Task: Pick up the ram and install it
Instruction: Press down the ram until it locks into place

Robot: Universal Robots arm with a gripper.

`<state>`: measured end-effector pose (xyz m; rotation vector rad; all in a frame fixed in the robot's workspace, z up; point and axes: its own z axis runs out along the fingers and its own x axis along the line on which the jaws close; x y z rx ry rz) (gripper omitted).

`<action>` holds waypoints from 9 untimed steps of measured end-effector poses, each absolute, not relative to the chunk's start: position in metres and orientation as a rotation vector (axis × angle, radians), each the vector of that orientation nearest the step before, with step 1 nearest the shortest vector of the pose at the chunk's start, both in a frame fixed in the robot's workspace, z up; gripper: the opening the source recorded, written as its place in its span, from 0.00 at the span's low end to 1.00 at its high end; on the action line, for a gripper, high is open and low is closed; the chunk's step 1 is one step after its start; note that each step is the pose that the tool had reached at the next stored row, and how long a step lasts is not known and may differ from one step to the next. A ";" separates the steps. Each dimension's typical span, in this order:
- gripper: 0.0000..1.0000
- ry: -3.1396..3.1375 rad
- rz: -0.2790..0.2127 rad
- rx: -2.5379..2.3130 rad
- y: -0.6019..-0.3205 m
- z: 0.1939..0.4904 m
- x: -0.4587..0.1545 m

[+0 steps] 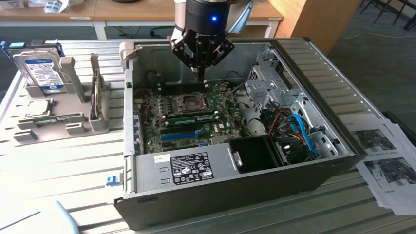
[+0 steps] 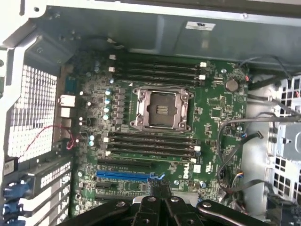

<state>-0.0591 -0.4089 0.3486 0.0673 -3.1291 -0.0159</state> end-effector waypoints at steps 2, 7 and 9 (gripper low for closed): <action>0.09 -3.130 -0.016 0.033 -0.409 0.349 -0.059; 0.09 -3.130 -0.016 -0.015 -0.409 0.349 -0.059; 0.09 -3.130 -0.016 -0.015 -0.409 0.349 -0.059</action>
